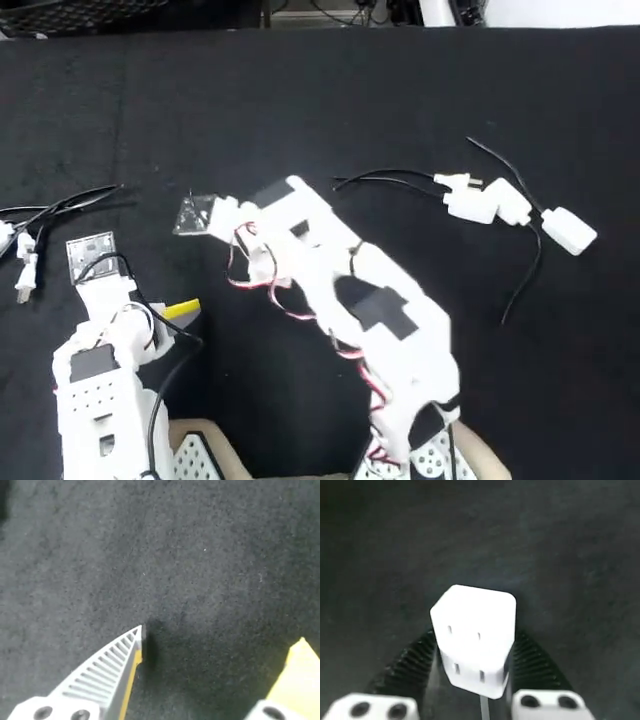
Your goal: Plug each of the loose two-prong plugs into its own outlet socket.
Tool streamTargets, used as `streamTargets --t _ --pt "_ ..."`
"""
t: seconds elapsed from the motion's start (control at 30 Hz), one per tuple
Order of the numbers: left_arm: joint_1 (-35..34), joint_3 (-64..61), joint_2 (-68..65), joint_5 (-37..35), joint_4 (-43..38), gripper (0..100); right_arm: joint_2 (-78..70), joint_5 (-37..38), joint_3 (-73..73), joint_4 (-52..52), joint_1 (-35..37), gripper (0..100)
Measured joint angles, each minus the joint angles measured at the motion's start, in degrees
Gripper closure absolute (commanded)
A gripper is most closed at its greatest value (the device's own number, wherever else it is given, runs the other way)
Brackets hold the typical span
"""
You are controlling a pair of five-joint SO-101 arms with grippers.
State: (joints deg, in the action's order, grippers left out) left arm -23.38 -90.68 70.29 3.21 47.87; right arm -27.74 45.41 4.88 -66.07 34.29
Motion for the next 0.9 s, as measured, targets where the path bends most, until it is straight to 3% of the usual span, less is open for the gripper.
streamTargets --t 0.17,0.53,0.73,0.9 --pt "0.00 0.00 0.00 0.00 0.00 57 -5.98 -1.41 -9.05 -6.59 0.00 85.3" --pt "0.00 -0.35 0.00 0.00 -1.67 57 -7.30 -1.93 -10.81 -8.79 0.62 58.9" --pt "0.00 -0.35 0.00 0.00 -2.55 57 -7.38 -2.02 -10.99 -8.79 0.53 56.5" --pt "0.00 -0.35 0.00 0.00 -2.73 57 -2.55 -9.32 -10.90 -12.66 0.00 56.7"
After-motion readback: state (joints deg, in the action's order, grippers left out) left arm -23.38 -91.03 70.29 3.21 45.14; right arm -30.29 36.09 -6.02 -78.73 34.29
